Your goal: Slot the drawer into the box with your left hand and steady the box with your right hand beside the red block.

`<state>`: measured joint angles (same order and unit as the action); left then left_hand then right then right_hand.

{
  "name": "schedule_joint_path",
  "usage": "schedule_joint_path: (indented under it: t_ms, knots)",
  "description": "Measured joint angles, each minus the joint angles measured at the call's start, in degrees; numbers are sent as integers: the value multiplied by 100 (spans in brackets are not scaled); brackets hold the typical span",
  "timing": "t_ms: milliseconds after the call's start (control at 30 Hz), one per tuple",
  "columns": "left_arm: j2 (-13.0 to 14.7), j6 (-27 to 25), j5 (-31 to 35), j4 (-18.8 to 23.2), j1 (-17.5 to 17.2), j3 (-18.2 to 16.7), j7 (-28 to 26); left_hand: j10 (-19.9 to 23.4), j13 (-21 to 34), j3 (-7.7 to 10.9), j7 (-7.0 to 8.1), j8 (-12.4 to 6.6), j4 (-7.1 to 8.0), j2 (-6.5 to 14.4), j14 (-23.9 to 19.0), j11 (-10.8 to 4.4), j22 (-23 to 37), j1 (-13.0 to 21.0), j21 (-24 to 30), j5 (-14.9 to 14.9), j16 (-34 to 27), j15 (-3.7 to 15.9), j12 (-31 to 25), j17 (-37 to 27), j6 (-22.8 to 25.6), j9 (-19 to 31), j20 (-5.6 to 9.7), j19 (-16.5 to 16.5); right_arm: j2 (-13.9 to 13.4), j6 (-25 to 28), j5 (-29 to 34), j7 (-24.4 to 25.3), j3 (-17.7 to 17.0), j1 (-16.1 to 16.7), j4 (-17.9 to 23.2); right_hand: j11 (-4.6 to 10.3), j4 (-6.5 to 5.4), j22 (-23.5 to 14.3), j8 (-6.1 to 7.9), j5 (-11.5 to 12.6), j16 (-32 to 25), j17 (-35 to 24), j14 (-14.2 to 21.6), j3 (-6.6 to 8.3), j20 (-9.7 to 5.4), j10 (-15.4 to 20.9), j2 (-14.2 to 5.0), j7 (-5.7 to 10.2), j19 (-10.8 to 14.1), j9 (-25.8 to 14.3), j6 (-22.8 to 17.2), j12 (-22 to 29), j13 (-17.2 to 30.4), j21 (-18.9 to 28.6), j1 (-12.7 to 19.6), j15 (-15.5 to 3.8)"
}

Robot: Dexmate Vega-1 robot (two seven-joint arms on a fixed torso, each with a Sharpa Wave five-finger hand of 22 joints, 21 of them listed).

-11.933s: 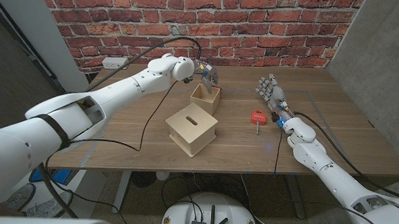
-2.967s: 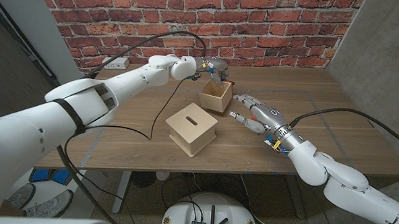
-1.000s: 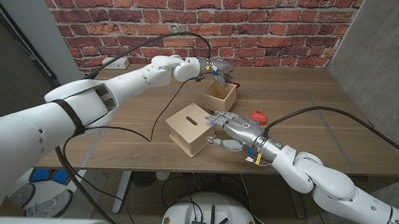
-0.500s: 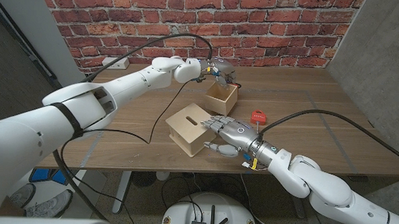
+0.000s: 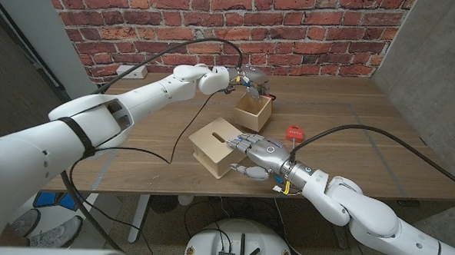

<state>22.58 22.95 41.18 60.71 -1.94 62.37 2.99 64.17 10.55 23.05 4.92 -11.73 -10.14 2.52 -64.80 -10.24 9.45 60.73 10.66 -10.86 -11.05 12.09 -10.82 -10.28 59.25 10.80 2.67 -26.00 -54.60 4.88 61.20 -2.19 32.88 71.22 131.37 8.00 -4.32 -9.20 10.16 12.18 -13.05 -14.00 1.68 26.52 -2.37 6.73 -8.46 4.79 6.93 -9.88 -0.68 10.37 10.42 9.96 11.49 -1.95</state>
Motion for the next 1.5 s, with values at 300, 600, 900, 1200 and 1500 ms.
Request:
schedule_joint_path:
  t_ms: [300, 600, 900, 1200, 1500]
  knots:
    - [-7, 18, 11, 7, -30, -6, -19, 0, 0, -7, 7, 2, -7, 0, 0, 0, 0, 0, 0, 1, 0, 0, 0, 4, 6, 0, 0, 0, -7, -79, -71, -82, -1, -15, 1, 0, -59, 0, 0, 0, -30, -28, 0, 59, 0, 0, 0, -32, 0, 0, 32, 0, 0, 23, 0, 0]
    - [20, 7, 28, 120, -84, -24, -21, 0, -2, -7, 22, 5, -7, 0, 0, 0, 0, 1, 0, 3, 2, 0, 1, 3, 12, 0, 0, 0, -25, -105, -154, -285, -13, -46, 22, -3, -136, 0, 0, -39, -52, -79, 0, 89, 10, -2, -1, -82, -72, 0, 82, -2, -5, 23, -1, 0]
    - [62, -7, 29, 213, -135, -55, 20, 1, -4, -7, 21, 12, -7, -1, 0, -1, 0, 1, 0, 11, 3, 0, 3, 1, 12, 0, 0, -1, -53, -121, -192, -629, -20, -139, 94, -62, -325, 1, 0, -39, -74, -108, -1, 8, 31, -82, 86, -173, -174, 0, 174, 1, -18, 19, -240, 0]
    - [112, -15, 29, 362, -199, -99, 91, 1, -3, -7, 11, 1, -7, -8, 0, -1, 0, 8, 0, 12, 8, 0, 18, -1, 13, 0, 0, -1, -50, -106, -192, -995, -10, -213, 168, -133, -497, -29, 23, -39, -73, -131, -2, -51, 22, -78, 168, -236, -226, -14, 111, 3, -15, 19, -442, 1]
    - [156, -56, 33, 506, -271, -154, 166, 1, 1, -32, 8, 1, 0, -9, 0, -1, 0, 9, 0, 3, 9, 0, 25, -1, 9, 0, 0, -1, -38, -81, -182, -1148, -5, -222, 221, -115, -564, -28, 45, -39, -96, -157, 66, -69, 31, -9, 249, -215, -235, -14, 27, 48, -16, 57, -644, -7]
